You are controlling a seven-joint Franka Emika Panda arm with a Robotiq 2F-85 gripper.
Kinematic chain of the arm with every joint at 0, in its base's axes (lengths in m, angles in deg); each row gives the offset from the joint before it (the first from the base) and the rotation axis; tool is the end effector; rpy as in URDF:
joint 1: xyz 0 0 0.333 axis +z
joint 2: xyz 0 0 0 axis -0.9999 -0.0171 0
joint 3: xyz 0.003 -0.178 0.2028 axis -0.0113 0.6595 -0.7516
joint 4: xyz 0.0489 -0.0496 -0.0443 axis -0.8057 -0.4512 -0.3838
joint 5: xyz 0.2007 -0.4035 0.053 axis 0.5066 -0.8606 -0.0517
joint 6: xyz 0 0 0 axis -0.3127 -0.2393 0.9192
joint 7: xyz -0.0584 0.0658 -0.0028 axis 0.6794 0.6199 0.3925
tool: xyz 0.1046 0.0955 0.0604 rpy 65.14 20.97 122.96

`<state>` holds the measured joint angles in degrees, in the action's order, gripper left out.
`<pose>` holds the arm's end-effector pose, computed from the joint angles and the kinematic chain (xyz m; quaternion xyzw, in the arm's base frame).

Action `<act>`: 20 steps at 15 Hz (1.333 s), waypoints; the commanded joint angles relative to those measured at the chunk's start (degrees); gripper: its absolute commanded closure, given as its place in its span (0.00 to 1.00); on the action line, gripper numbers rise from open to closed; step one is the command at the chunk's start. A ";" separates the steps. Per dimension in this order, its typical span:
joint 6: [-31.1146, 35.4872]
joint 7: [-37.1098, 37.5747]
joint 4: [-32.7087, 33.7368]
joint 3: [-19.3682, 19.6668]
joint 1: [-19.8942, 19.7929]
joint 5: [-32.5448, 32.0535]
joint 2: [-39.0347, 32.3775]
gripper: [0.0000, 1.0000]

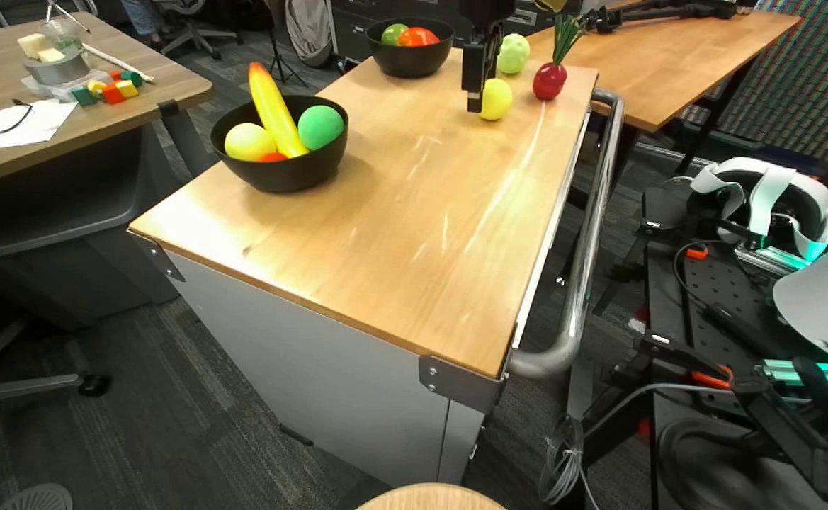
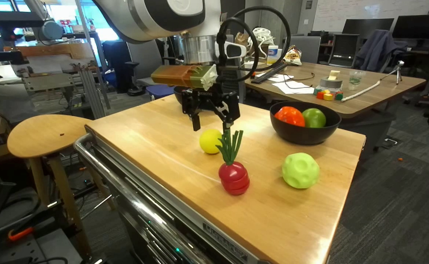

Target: Place the fruits and vegetables in the two black bowls

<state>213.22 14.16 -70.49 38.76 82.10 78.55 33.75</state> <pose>0.5649 -0.1103 0.1741 0.9967 0.0401 -0.0139 0.0698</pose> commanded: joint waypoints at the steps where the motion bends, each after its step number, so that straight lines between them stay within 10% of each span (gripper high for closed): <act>1: -1.15 2.70 -0.05 1.12 1.27 -2.95 -0.91 0.00; 9: -1.53 2.58 0.57 1.38 0.71 -2.28 0.01 0.70; 20: 14.69 4.80 19.50 6.84 -4.53 11.28 -5.99 0.74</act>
<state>220.32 15.54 -56.52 45.52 77.66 87.28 34.34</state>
